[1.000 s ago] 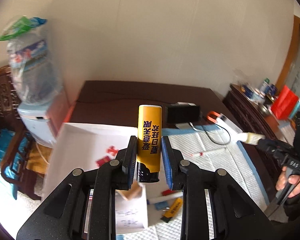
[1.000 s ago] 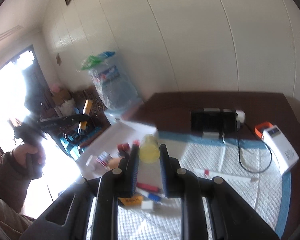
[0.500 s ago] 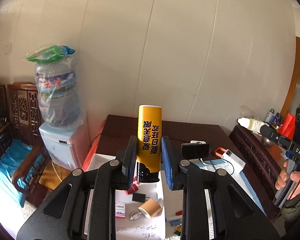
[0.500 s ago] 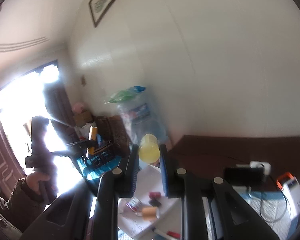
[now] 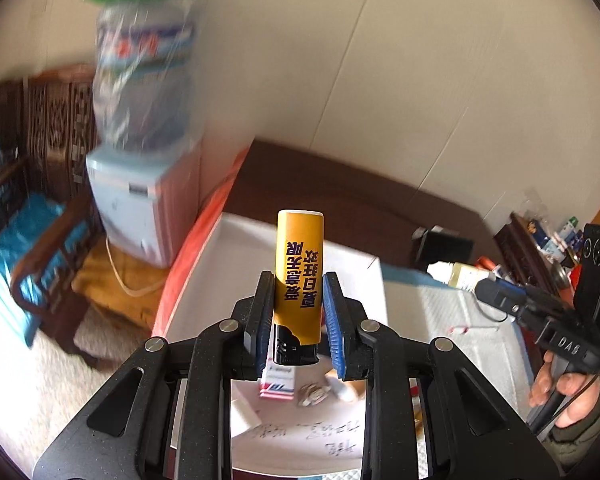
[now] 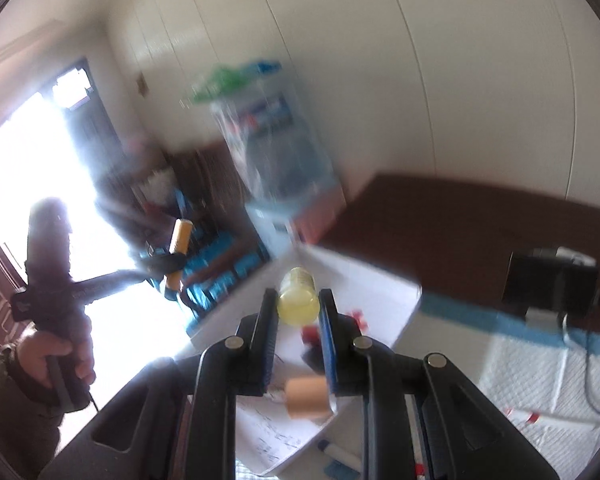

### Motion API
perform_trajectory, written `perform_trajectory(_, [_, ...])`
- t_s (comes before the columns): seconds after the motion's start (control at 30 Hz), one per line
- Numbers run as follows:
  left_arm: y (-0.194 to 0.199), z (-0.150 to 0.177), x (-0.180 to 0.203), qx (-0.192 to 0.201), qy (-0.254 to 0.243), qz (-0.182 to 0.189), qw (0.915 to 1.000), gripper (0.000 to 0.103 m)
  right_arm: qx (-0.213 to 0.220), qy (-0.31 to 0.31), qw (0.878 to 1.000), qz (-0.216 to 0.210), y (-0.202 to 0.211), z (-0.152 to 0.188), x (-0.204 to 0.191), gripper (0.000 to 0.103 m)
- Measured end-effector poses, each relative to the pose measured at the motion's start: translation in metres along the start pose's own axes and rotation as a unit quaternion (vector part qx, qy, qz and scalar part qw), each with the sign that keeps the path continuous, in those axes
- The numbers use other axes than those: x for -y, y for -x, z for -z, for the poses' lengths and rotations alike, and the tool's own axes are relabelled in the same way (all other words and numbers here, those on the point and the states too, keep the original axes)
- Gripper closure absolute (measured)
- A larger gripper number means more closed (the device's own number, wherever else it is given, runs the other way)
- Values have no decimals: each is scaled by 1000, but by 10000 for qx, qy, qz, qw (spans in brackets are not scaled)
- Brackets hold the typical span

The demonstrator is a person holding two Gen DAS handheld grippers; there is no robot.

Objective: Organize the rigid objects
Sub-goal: 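Carry the yellow lighter and dropper bottle into the white tray and open both tools, then grasp the second yellow lighter with the right tool while the left tool grasps the white plug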

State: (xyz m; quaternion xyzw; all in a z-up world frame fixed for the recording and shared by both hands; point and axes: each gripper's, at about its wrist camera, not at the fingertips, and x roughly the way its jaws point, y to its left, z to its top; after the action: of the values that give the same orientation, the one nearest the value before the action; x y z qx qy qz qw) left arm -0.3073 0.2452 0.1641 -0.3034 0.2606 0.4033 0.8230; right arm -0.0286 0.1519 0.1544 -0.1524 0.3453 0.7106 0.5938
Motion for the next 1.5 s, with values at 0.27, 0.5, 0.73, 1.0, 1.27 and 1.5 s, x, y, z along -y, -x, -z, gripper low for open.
perform_trajectory(0.27, [-63, 19, -15, -665, 212, 104, 9975, 79, -732, -191, 9969, 223, -56, 19, 21, 85])
perform_trajectory(0.5, [-97, 25, -24, -1032, 314, 113, 9941, 79, -994, -240, 9942, 327, -86, 26, 23, 84])
perform_trajectory(0.73, [-102, 27, -29, -1050, 447, 30, 9935, 0, -971, -329, 9937, 444, -80, 34, 29, 49])
perform_trajectory(1.0, [-74, 24, -23, -676, 369, 3, 9970, 0, -474, -332, 9950, 811, -17, 46, 47, 0])
perform_trajectory(1.27, [-53, 27, -6, -574, 215, 166, 9980, 0, -922, -339, 9915, 852, 21, 104, 56, 0])
perform_trajectory(1.5, [-42, 33, 10, -564, 114, 185, 9982, 0, -1436, 154, 9891, 303, 17, 139, 18, 0])
